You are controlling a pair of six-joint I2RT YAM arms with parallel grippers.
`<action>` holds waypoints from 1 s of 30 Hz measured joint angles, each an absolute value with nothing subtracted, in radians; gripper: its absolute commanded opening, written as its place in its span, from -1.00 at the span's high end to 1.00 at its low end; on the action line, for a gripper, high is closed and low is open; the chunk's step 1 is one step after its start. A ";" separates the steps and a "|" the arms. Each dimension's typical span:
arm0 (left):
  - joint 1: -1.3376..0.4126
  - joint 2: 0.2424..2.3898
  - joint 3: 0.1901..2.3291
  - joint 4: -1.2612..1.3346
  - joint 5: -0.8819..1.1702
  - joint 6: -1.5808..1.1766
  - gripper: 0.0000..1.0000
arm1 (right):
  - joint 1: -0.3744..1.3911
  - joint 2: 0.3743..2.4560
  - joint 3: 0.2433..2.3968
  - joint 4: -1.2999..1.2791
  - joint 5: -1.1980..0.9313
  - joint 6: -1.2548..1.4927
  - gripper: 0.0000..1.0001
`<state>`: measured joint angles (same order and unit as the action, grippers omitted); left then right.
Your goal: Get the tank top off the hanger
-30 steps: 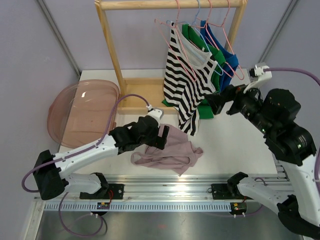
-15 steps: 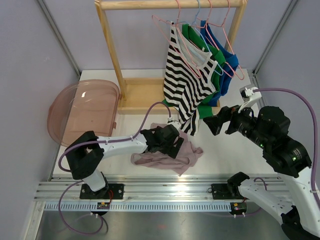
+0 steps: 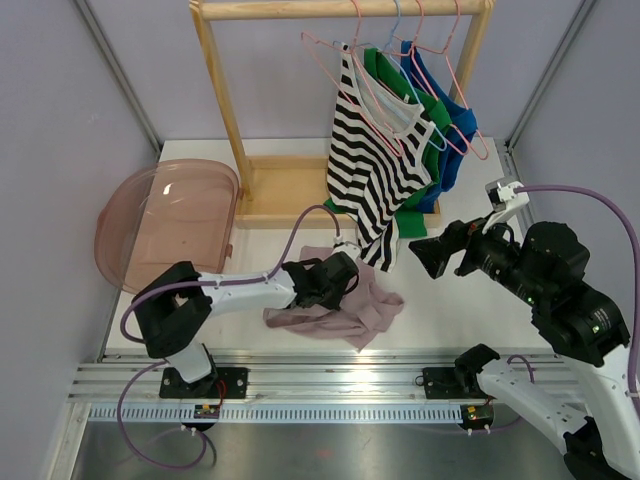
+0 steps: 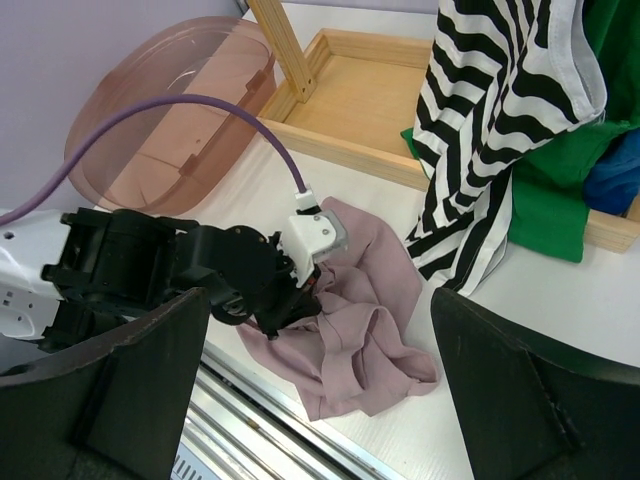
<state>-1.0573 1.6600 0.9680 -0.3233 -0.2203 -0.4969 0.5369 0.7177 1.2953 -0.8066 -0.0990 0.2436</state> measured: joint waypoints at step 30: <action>-0.556 1.272 1.887 -1.010 -0.704 -0.265 1.00 | 0.537 0.717 1.339 -0.809 -0.095 0.230 -0.99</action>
